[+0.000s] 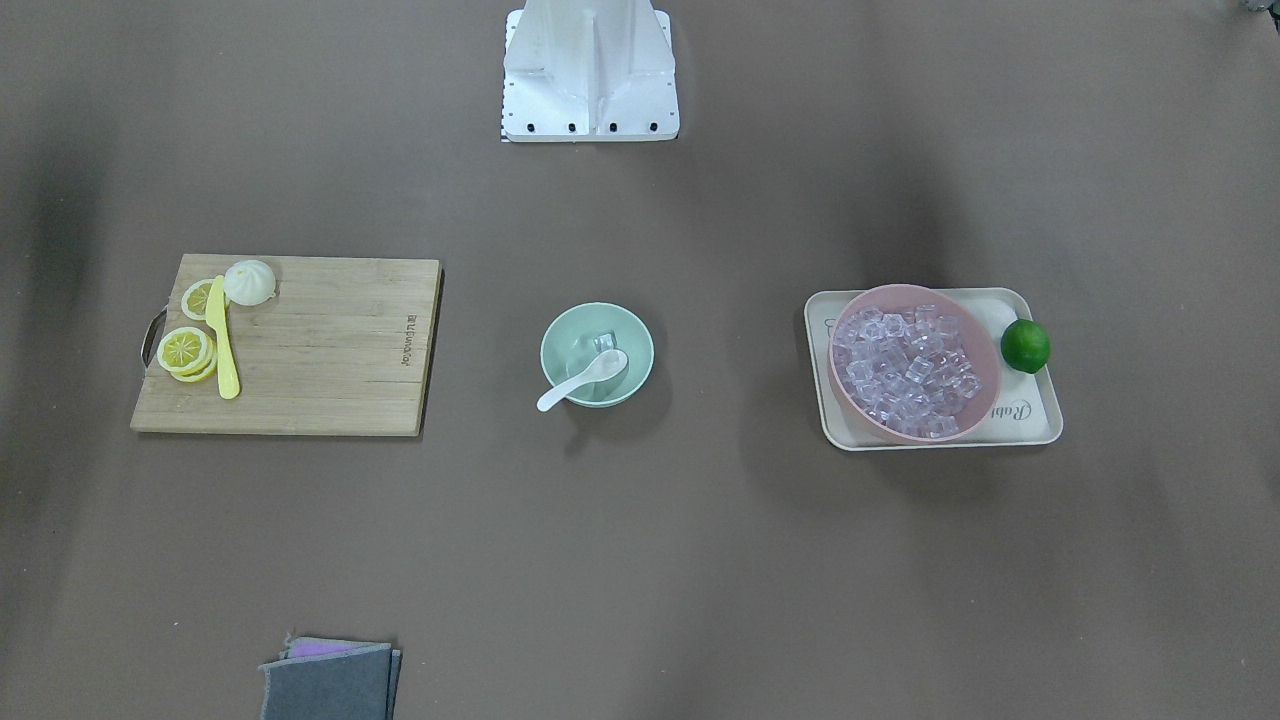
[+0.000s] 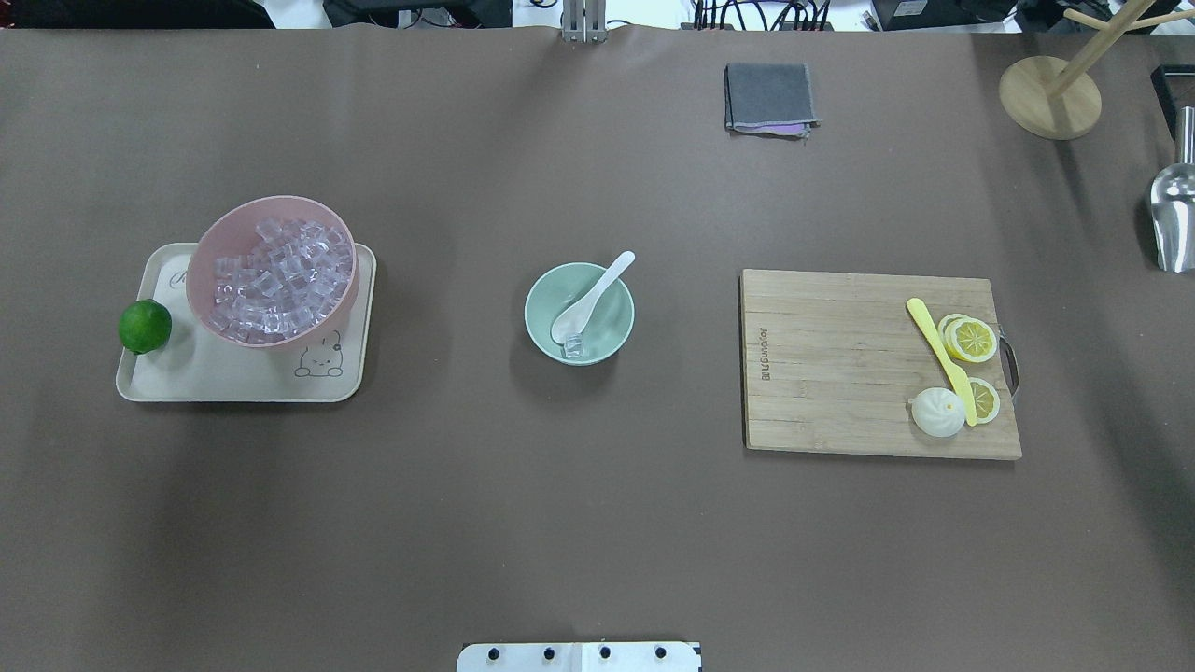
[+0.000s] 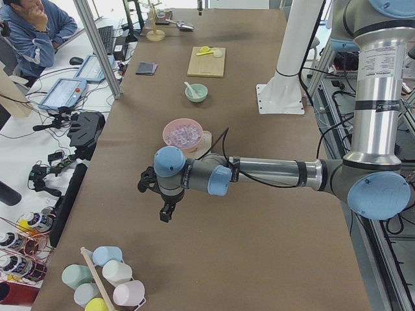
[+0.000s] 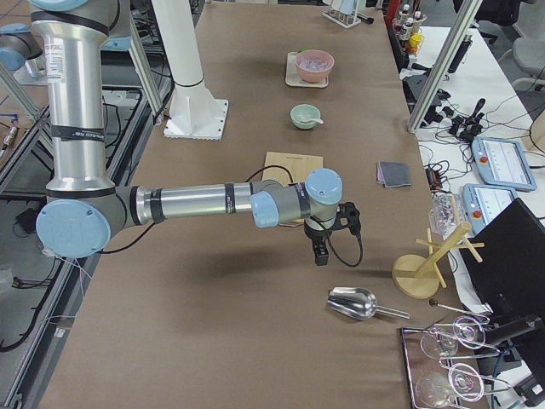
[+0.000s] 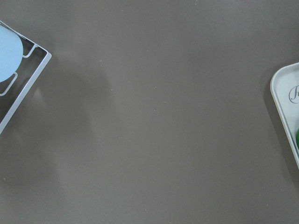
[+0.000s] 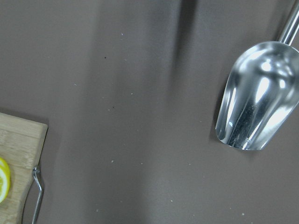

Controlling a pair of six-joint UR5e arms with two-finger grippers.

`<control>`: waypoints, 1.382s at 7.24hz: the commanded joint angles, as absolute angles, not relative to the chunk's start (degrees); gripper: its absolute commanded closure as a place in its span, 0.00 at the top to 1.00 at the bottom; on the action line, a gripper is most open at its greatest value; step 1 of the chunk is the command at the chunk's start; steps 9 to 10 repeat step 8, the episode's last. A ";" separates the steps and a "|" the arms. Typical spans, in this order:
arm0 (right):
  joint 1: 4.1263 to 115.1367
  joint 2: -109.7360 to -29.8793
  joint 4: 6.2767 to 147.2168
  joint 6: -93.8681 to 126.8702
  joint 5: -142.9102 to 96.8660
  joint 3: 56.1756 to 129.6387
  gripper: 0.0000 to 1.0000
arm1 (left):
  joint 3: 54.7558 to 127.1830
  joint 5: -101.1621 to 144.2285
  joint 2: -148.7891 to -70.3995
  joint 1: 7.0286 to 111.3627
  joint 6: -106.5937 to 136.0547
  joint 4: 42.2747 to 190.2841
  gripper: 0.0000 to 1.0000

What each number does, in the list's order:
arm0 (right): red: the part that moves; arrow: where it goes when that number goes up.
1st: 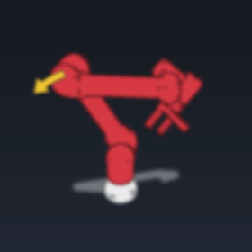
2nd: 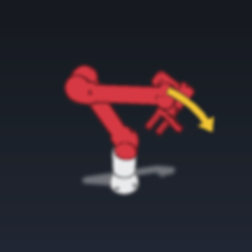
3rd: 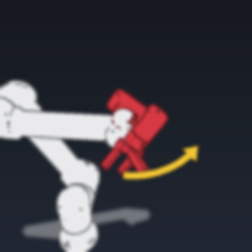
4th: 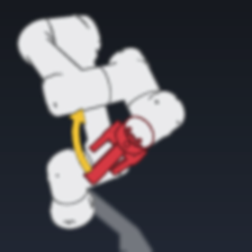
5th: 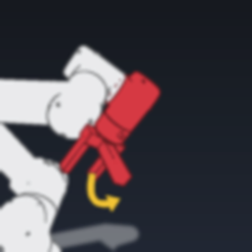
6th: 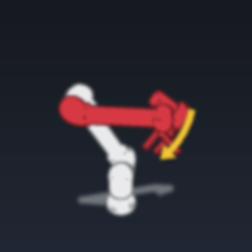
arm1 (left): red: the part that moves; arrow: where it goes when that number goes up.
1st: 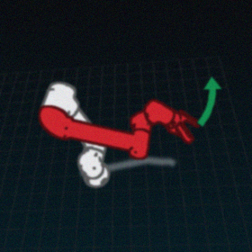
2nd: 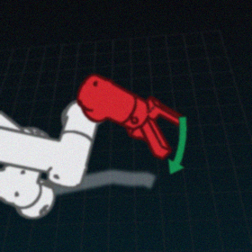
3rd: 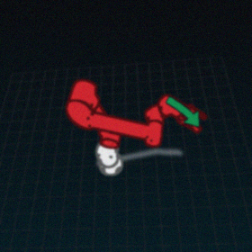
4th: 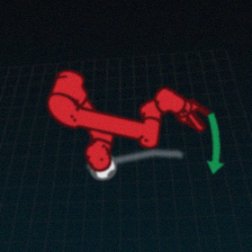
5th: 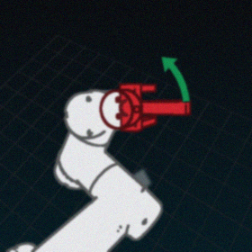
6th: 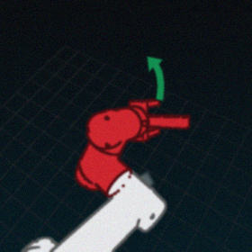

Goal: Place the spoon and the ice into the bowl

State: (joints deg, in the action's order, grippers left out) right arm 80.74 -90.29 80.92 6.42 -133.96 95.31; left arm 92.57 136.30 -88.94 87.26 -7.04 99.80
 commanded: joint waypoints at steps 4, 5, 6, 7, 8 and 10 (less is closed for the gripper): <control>81.56 -90.79 80.95 6.42 -134.30 94.57 1.00 | 93.60 136.50 -87.71 87.36 -7.29 99.84 0.98; 81.56 -91.66 80.95 6.50 -135.78 95.88 1.00 | 94.56 136.76 -87.71 87.45 -7.29 99.84 0.98; 81.56 -91.93 80.86 6.33 -135.79 94.93 1.00 | 94.31 138.85 -87.71 87.36 -7.21 99.84 0.98; 81.56 -91.85 80.86 6.42 -136.14 95.18 1.00 | 94.65 139.13 -87.71 87.36 -7.12 99.84 0.98; 81.56 -91.85 80.86 6.42 -136.23 95.10 1.00 | 94.92 139.13 -87.80 87.36 -6.95 99.84 0.98; 81.56 -91.85 80.86 6.42 -136.23 95.10 1.00 | 94.92 139.13 -87.80 87.36 -6.95 99.84 0.98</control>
